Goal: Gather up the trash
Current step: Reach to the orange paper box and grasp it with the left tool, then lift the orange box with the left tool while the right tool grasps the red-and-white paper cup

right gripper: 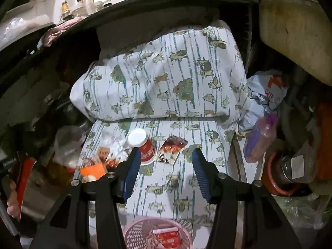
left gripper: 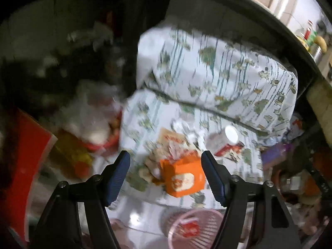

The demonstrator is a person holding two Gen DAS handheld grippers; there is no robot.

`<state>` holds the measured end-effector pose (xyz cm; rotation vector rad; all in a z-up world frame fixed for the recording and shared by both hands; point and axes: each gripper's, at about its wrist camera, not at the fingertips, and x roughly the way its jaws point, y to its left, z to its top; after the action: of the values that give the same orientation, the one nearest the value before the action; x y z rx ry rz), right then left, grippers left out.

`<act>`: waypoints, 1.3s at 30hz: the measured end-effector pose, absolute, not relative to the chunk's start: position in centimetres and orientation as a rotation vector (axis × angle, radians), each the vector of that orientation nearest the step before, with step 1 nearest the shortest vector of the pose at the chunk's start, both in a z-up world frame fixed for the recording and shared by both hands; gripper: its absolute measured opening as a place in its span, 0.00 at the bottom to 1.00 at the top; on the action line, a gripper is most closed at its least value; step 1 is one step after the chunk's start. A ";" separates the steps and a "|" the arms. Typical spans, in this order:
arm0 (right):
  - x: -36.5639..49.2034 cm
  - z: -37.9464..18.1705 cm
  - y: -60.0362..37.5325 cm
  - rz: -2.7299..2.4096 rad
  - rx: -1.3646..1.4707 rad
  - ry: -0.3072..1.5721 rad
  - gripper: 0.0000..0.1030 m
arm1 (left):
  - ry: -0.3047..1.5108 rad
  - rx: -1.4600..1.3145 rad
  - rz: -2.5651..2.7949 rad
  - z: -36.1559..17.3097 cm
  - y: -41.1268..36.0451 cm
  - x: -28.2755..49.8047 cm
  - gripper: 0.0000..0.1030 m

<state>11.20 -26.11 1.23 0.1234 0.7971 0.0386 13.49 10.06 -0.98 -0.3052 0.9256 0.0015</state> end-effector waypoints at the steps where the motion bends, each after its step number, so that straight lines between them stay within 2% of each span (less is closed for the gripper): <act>1: 11.5 0.6 -26.3 0.036 0.132 0.801 0.49 | 0.943 -0.336 -0.008 -2.1 10.4 13.9 0.72; 9: 15.5 -6.6 -28.7 0.070 0.307 0.984 0.49 | 1.180 -0.416 -0.150 -10.5 8.3 18.5 0.72; 18: 15.7 -6.1 -29.2 0.081 0.301 0.963 0.49 | 1.220 -0.375 -0.076 -15.8 6.1 20.4 0.72; 21: 15.7 -6.1 -29.4 0.085 0.312 0.967 0.49 | 1.228 -0.473 -0.114 -17.1 6.6 20.4 0.70; 25: 15.6 -6.0 -29.8 0.088 0.305 0.968 0.49 | 1.199 -0.454 -0.193 -16.5 5.7 20.4 0.42; 26: 15.6 -5.9 -29.9 0.085 0.306 0.966 0.49 | 1.185 -0.439 -0.193 -16.2 5.3 20.3 0.40; 28: 15.5 -5.8 -30.3 0.082 0.310 0.965 0.49 | 1.174 -0.444 -0.217 -15.6 4.7 20.0 0.25; 32: 15.4 -5.9 -31.0 0.066 0.310 0.969 0.49 | 1.140 -0.406 -0.260 -13.4 3.1 19.5 0.24; 39: 15.1 -5.6 -31.0 0.058 0.323 0.962 0.50 | 0.935 -0.389 -0.324 -5.9 2.9 16.9 0.23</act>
<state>15.10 -31.04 -5.56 0.3231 0.9623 0.0582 16.88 2.93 -5.87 -0.3885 0.9351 -0.3239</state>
